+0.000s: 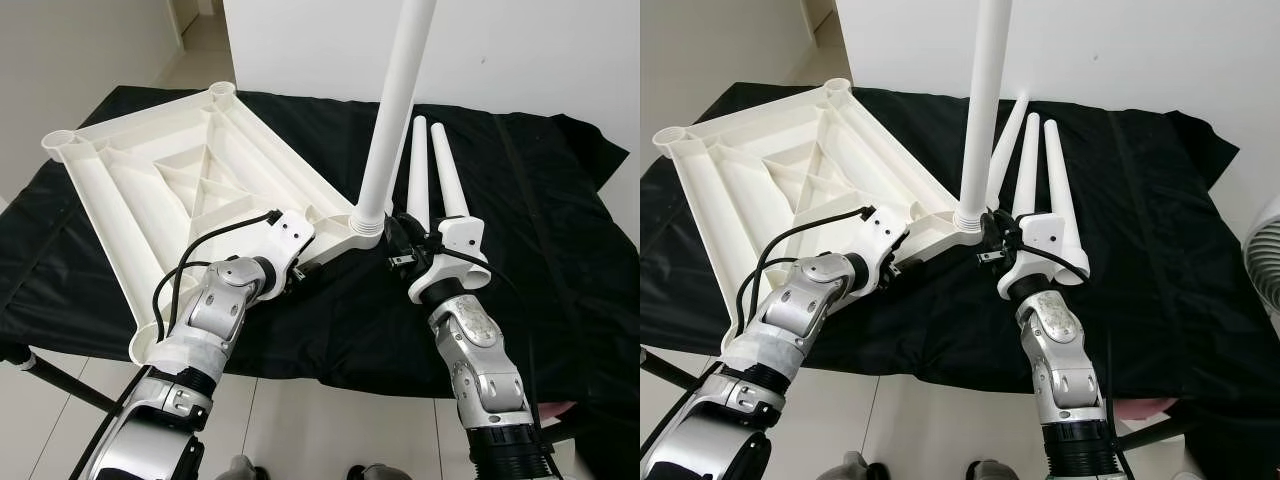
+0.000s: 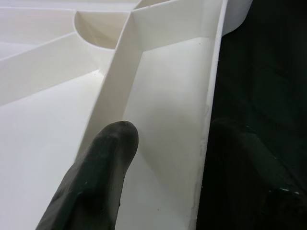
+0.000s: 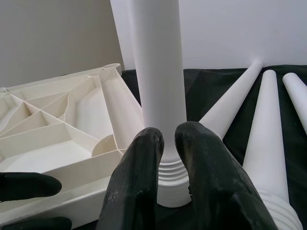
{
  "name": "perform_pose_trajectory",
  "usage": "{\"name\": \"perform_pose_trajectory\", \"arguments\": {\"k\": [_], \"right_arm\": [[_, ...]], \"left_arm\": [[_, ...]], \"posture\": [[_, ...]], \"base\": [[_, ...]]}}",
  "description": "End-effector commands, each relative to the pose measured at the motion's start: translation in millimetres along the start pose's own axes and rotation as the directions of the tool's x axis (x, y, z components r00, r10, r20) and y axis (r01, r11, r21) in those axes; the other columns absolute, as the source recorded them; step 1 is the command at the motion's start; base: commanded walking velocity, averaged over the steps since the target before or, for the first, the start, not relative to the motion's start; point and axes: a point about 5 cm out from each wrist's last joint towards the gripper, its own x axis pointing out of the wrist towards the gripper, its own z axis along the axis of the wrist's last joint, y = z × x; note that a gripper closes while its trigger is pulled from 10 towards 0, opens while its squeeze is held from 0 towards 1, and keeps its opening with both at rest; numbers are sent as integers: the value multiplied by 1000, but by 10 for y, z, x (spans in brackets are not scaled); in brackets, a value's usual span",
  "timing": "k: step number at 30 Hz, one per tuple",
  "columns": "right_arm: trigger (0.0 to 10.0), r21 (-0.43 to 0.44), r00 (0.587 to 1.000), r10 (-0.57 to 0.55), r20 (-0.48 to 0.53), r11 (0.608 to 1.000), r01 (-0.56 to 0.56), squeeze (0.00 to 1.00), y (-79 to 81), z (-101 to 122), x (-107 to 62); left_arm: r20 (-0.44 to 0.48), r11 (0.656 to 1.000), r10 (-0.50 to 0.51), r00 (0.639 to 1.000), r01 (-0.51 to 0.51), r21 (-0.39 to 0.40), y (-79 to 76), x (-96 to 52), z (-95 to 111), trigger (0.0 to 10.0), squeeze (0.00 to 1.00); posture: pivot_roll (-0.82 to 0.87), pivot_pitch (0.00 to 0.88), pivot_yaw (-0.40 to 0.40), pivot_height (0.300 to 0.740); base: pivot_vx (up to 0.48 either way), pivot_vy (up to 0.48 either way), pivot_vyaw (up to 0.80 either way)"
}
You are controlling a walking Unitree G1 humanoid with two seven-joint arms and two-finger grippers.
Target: Building children table
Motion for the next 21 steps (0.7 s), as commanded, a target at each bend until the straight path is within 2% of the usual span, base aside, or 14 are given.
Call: {"name": "perform_pose_trajectory", "arguments": {"k": [1,5,6,7,8,13,17,21], "right_arm": [[10000,2,1000,-4,-8,1000,4,0,8,-7,14],[10000,2,1000,-4,-8,1000,4,0,10,-6,15],[10000,2,1000,-5,-7,1000,5,0,10,-6,16],[10000,2,1000,-5,-7,1000,5,0,10,-6,16],[10000,3,1000,-7,-6,1000,7,0,5,-4,18],[10000,2,1000,-10,-3,1000,10,0,-1,2,23],[10000,5,1000,-14,-1,1000,14,0,-3,5,21],[10000,6,1000,-15,-1,1000,15,0,-1,4,23]], "left_arm": [[-121,971,231,965,-237,-38,120,7,-270,6627,0],[-117,970,232,966,-239,-47,120,11,-267,6627,0],[-120,968,237,964,-244,-51,124,17,-265,4196,0],[-120,968,237,964,-244,-51,124,17,-265,4196,0],[-121,967,240,963,-248,-55,124,24,-262,0,0],[-133,962,256,957,-265,-58,150,22,-275,0,0],[-147,946,304,941,-316,-70,244,-28,-312,0,0],[-150,941,317,936,-331,-74,274,-42,-320,0,0]], "posture": [[-112,77,58,740],[-112,77,58,740],[-112,77,58,740],[-112,77,58,740],[-112,77,58,740],[-115,75,61,740],[-111,77,61,740],[-111,77,61,740]], "base": [[0,0,0],[0,0,0],[0,0,0],[0,0,0],[0,0,0],[0,0,0],[0,0,0],[0,0,0]]}}
